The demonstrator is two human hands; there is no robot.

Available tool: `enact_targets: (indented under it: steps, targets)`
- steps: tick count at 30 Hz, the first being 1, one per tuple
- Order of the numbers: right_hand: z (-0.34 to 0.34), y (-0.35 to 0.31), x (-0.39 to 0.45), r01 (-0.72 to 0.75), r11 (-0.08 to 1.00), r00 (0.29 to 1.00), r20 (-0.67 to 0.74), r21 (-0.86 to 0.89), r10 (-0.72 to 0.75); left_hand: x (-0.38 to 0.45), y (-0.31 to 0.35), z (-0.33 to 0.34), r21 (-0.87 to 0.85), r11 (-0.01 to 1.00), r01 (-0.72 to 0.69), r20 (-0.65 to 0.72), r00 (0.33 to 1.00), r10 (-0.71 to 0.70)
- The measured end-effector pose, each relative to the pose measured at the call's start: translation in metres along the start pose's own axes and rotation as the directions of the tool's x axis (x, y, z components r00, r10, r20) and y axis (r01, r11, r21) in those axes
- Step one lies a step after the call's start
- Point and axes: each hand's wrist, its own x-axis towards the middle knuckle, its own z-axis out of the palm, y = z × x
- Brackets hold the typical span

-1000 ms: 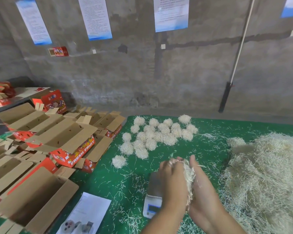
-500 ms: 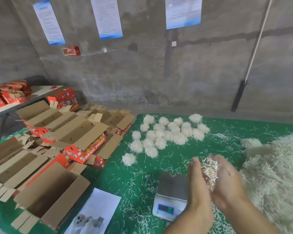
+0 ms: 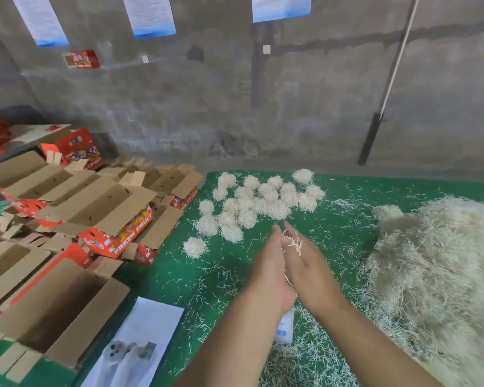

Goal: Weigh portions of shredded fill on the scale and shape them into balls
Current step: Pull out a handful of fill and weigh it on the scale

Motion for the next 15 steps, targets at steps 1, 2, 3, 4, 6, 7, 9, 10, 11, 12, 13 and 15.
enact_targets:
  steps: [1, 2, 3, 4, 6, 7, 9, 10, 11, 12, 13, 15]
  targets:
    - [0.003, -0.001, 0.001, -0.009, 1.0, 1.0, 0.008, 0.008, 0.009, 0.004, -0.006, 0.0, -0.022, 0.999, -0.031, -0.042, 0.999, 0.031]
    - [0.005, -0.002, 0.002, -0.026, 0.999, 0.999, 0.026, 0.039, 0.025, 0.012, -0.013, -0.001, -0.047, 0.998, -0.048, -0.062, 0.997, 0.045]
    - [0.009, -0.001, 0.002, -0.061, 0.995, 0.997, 0.05, 0.082, 0.057, 0.017, -0.017, -0.004, -0.063, 0.996, -0.068, -0.083, 0.995, 0.063]
    - [0.012, 0.002, 0.001, -0.107, 0.986, 0.992, 0.085, 0.126, 0.097, 0.023, -0.021, -0.009, -0.064, 0.994, -0.086, -0.106, 0.991, 0.079]
    - [0.019, 0.011, -0.006, -0.208, 0.962, 0.972, 0.148, 0.176, 0.183, 0.033, -0.023, -0.025, -0.069, 0.996, -0.049, -0.142, 0.989, 0.039]
    - [0.022, 0.018, -0.01, -0.239, 0.953, 0.963, 0.171, 0.188, 0.208, 0.037, -0.023, -0.032, -0.05, 0.999, -0.012, -0.149, 0.989, 0.004]
    - [0.024, 0.034, -0.02, -0.289, 0.937, 0.947, 0.2, 0.195, 0.251, 0.047, -0.023, -0.05, 0.002, 1.0, 0.018, -0.159, 0.987, -0.017]
    - [0.023, 0.044, -0.024, -0.318, 0.928, 0.938, 0.205, 0.197, 0.278, 0.055, -0.025, -0.059, 0.018, 1.0, 0.016, -0.162, 0.987, -0.013]
    - [0.019, 0.055, -0.028, -0.366, 0.907, 0.924, 0.199, 0.208, 0.327, 0.06, -0.026, -0.067, 0.046, 0.999, 0.028, -0.164, 0.986, -0.02]
    - [0.014, 0.068, -0.031, -0.42, 0.878, 0.904, 0.191, 0.229, 0.383, 0.068, -0.026, -0.077, 0.084, 0.996, 0.045, -0.178, 0.984, -0.029]
    - [0.007, 0.081, -0.036, -0.479, 0.843, 0.877, 0.174, 0.244, 0.448, 0.075, -0.025, -0.086, 0.1, 0.993, 0.065, -0.187, 0.981, -0.045]
    - [-0.009, 0.113, -0.048, -0.578, 0.769, 0.814, 0.119, 0.274, 0.569, 0.096, -0.024, -0.109, 0.141, 0.98, 0.14, -0.179, 0.977, -0.114]
